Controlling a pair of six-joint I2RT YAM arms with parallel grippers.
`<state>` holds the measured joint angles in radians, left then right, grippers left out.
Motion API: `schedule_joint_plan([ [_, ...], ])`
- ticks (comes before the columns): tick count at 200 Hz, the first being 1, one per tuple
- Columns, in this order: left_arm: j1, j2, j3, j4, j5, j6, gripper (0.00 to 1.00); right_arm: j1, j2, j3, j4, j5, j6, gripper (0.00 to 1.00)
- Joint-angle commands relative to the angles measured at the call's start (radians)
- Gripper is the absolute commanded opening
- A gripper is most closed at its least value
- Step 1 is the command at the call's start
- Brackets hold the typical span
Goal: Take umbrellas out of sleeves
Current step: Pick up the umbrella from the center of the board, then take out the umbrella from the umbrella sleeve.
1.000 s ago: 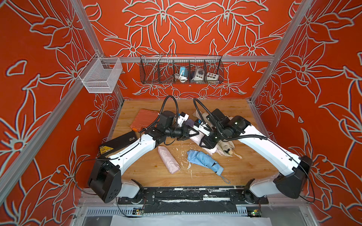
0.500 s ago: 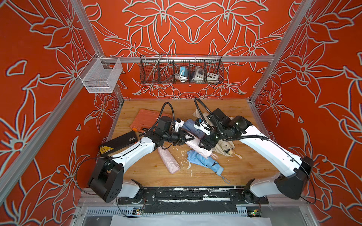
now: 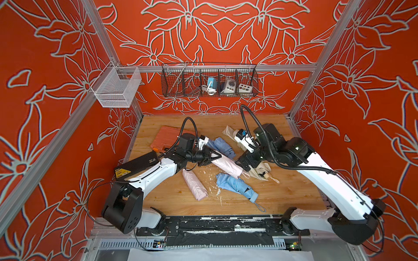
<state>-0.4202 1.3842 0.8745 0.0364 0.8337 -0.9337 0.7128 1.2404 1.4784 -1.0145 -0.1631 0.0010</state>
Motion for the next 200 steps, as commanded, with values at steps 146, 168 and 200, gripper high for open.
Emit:
schedule_joint_plan([
  [146, 0.044, -0.082, -0.017, 0.058, 0.039, -0.017, 0.09, -0.445, -0.091, -0.125, 0.227, -0.574, 0.620, 0.99],
  [168, 0.050, -0.084, -0.016, 0.059, 0.041, -0.017, 0.09, -0.460, -0.102, -0.176, 0.273, -0.616, 0.684, 0.98],
  [200, 0.054, -0.089, -0.020, 0.057, 0.039, -0.019, 0.09, -0.471, -0.118, -0.255, 0.332, -0.667, 0.763, 0.92],
])
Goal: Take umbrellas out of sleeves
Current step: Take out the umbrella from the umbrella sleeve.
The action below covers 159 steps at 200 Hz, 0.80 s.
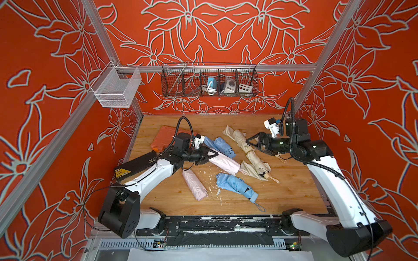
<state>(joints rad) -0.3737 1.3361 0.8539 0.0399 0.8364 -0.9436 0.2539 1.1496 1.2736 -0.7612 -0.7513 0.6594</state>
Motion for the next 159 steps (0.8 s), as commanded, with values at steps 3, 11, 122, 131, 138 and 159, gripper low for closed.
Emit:
schedule_joint_plan([
  [3, 0.008, -0.043, 0.001, 0.054, 0.036, -0.009, 0.09, -0.013, -0.030, -0.059, 0.088, -0.085, 0.114, 0.92],
  [11, 0.010, -0.044, -0.001, 0.054, 0.036, -0.010, 0.09, -0.014, -0.034, -0.083, 0.108, -0.099, 0.135, 0.90],
  [122, 0.031, -0.050, -0.038, 0.212, 0.068, -0.167, 0.08, -0.032, -0.112, -0.331, 0.258, -0.169, 0.344, 0.65],
  [131, 0.032, -0.052, -0.036, 0.213, 0.067, -0.171, 0.08, -0.032, -0.118, -0.347, 0.266, -0.172, 0.356, 0.64],
  [138, 0.033, -0.053, -0.035, 0.215, 0.069, -0.174, 0.08, -0.031, -0.122, -0.360, 0.272, -0.173, 0.365, 0.61],
  [159, 0.036, -0.058, -0.039, 0.231, 0.070, -0.193, 0.08, -0.032, -0.129, -0.380, 0.270, -0.176, 0.373, 0.57],
])
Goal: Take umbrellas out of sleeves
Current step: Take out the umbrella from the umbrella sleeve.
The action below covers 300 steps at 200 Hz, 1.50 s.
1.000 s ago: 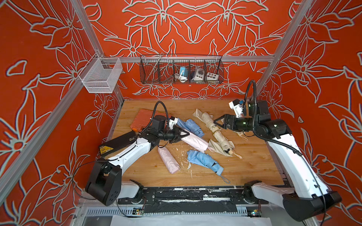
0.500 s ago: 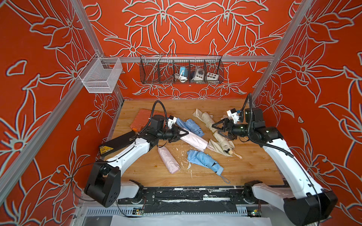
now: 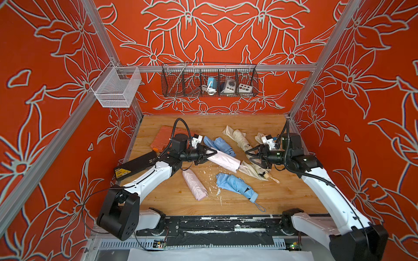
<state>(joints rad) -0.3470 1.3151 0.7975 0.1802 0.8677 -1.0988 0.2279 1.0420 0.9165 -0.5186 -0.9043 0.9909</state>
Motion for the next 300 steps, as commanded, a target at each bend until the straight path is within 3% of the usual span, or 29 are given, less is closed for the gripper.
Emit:
schedule_joint_plan([
  [1, 0.009, -0.037, 0.017, 0.092, 0.039, -0.039, 0.08, -0.006, -0.021, -0.022, 0.028, -0.024, 0.042, 0.57],
  [157, 0.021, -0.037, -0.069, 0.369, 0.058, -0.268, 0.08, 0.013, -0.021, -0.089, 0.141, -0.108, 0.138, 0.46],
  [300, 0.022, -0.039, -0.071, 0.419, 0.057, -0.300, 0.08, 0.057, 0.013, -0.074, 0.211, -0.140, 0.193, 0.45],
])
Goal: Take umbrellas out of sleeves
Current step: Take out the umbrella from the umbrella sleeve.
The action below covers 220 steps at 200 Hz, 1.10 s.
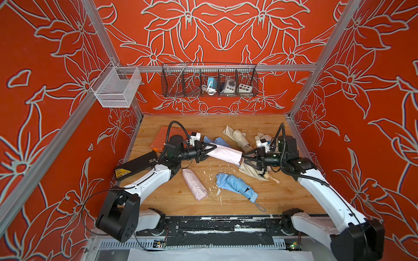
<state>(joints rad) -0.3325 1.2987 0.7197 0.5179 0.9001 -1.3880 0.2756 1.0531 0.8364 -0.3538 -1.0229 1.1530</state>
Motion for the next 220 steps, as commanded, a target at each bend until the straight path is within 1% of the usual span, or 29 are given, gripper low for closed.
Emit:
schedule_joint_plan([
  [1, 0.007, -0.022, 0.007, 0.082, 0.025, -0.010, 0.08, 0.010, 0.002, 0.006, 0.048, -0.022, 0.031, 0.45],
  [31, 0.007, -0.025, 0.001, 0.080, 0.025, -0.007, 0.08, 0.014, 0.003, 0.003, 0.079, -0.029, 0.055, 0.45],
  [83, 0.007, -0.019, 0.008, 0.090, 0.024, -0.011, 0.08, 0.023, 0.003, -0.012, 0.128, -0.040, 0.090, 0.50],
  [146, 0.007, -0.001, 0.019, 0.127, 0.026, -0.023, 0.08, 0.042, 0.005, -0.040, 0.207, -0.045, 0.155, 0.51],
  [220, 0.007, 0.010, 0.021, 0.122, 0.028, -0.001, 0.08, 0.059, -0.009, -0.067, 0.277, -0.042, 0.219, 0.42],
])
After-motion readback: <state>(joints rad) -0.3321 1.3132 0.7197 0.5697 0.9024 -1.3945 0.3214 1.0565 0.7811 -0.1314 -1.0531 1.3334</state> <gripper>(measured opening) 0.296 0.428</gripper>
